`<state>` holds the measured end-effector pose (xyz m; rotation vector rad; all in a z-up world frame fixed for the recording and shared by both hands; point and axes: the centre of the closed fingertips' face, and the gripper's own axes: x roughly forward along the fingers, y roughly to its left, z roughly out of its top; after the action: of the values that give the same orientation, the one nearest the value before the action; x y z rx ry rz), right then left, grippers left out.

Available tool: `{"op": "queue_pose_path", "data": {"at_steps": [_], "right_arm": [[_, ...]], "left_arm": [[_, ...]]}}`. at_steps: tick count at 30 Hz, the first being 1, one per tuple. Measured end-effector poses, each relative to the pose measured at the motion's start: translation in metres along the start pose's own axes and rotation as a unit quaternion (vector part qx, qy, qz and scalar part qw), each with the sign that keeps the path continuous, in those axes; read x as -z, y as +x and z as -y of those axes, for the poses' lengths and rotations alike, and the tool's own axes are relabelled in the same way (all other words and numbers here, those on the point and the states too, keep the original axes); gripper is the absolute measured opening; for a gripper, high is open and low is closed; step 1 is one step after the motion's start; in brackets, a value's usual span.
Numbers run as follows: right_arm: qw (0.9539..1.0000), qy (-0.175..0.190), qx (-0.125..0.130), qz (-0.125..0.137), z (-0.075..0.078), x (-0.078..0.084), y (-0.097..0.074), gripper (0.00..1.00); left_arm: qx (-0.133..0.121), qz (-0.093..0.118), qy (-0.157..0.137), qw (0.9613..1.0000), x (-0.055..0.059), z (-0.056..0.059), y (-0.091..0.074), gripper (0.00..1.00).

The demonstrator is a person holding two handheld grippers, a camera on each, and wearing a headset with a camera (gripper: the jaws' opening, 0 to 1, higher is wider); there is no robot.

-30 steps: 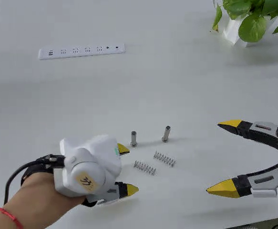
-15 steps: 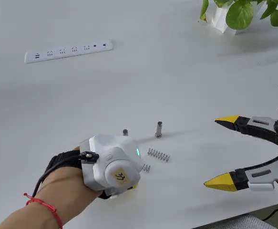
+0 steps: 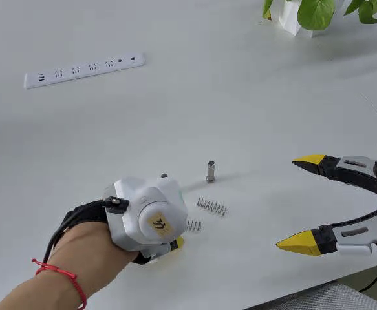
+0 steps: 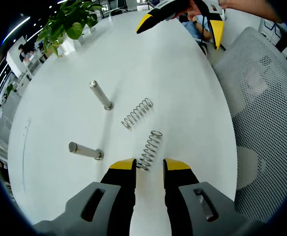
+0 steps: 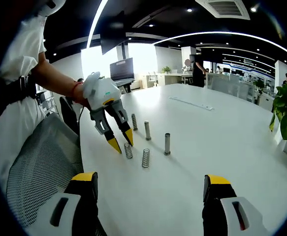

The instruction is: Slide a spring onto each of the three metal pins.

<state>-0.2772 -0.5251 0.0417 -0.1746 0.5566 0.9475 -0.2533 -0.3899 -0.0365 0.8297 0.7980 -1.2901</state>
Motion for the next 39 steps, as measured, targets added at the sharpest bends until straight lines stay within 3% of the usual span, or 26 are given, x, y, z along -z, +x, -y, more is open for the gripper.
{"op": "queue_pose_path", "data": {"at_steps": [10,27,39], "right_arm": [[1.0,0.001,0.005,0.004,0.0004,0.0009,-0.0028,0.87],[1.0,0.004,0.002,0.006,-0.0021,-0.0006,-0.0011,0.88],[1.0,0.004,-0.003,0.003,-0.0066,-0.001,0.002,0.87]], "left_arm": [[0.008,-0.007,-0.025,0.9996,0.0019,0.0048,0.0003,0.09],[0.009,-0.018,-0.028,0.9994,0.0023,0.005,-0.0003,0.07],[0.011,-0.008,-0.056,0.9984,0.0032,0.0083,-0.0012,0.07]]}}
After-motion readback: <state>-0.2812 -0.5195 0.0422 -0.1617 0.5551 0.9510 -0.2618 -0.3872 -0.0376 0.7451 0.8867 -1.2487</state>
